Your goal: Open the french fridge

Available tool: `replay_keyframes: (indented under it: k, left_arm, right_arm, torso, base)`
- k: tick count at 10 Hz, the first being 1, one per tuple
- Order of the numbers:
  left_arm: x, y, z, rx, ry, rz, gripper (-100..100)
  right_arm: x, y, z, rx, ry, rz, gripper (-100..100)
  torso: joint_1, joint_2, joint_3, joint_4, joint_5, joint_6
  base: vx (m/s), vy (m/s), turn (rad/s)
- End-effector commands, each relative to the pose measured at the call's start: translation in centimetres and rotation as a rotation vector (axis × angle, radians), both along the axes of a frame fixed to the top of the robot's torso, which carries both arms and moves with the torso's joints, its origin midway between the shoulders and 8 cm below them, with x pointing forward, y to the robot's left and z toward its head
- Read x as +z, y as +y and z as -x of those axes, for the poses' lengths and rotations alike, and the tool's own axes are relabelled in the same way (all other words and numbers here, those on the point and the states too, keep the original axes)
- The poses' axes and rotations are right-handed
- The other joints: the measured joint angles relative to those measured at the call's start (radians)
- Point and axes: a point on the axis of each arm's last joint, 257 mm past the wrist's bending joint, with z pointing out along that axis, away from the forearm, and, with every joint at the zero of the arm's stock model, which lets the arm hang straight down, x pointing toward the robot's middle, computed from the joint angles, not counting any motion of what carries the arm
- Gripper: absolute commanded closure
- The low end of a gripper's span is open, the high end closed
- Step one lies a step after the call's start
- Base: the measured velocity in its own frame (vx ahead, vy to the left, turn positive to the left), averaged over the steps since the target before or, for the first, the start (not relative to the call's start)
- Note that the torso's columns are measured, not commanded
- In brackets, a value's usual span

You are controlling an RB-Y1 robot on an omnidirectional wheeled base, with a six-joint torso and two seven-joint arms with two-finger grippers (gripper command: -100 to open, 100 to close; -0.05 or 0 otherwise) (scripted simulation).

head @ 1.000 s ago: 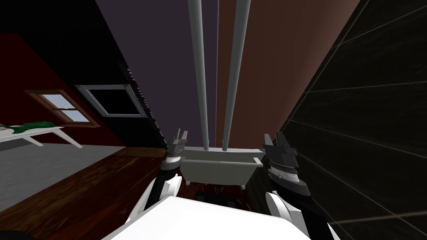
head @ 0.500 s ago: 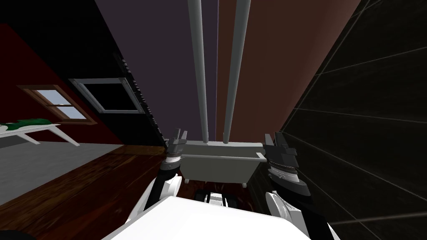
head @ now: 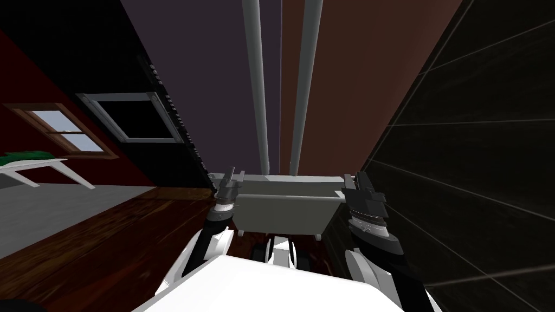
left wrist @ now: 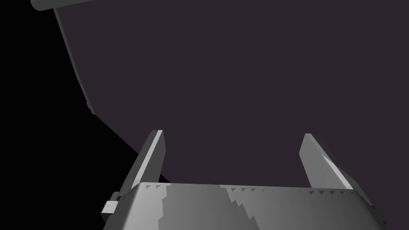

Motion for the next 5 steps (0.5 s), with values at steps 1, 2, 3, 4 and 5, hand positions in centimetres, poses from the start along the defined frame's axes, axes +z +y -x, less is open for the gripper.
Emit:
replay_keyframes:
  k: [1,2,3,4,5]
  left_arm:
    - [-0.55,-0.06,-0.42,-0.005,0.037,-0.055,-100]
    - [-0.78,-0.03,-0.60,-0.004,0.052,-0.076,-100]
    - [-1.01,0.03,-0.79,-0.002,0.069,-0.097,-100]
    - [-1.24,0.11,-0.99,0.000,0.085,-0.118,-100]
    - [-1.49,0.21,-1.18,0.003,0.102,-0.140,-100]
  right_arm:
    - [0.00,0.00,0.00,0.000,0.000,0.000,0]
    - [0.00,0.00,0.00,0.000,0.000,0.000,0]
    - [0.00,0.00,0.00,0.000,0.000,0.000,0]
    - [0.00,0.00,0.00,0.000,0.000,0.000,0]
    - [0.00,0.00,0.00,0.000,0.000,0.000,0]
  torso:
    - [0.000,0.001,-0.001,0.001,0.000,0.000]
    - [0.000,0.001,-0.001,0.001,0.000,0.000]
    - [0.000,0.001,-0.001,0.001,0.000,0.000]
    - [0.000,0.001,-0.001,0.001,0.000,0.000]
    - [0.000,0.001,-0.001,0.001,0.000,0.000]
  base:
    - [-0.019,-0.019,-0.057]
    - [-0.022,-0.021,-0.066]
    - [-0.023,-0.024,-0.056]
    - [-0.025,-0.026,-0.057]
    - [-0.025,-0.029,-0.068]
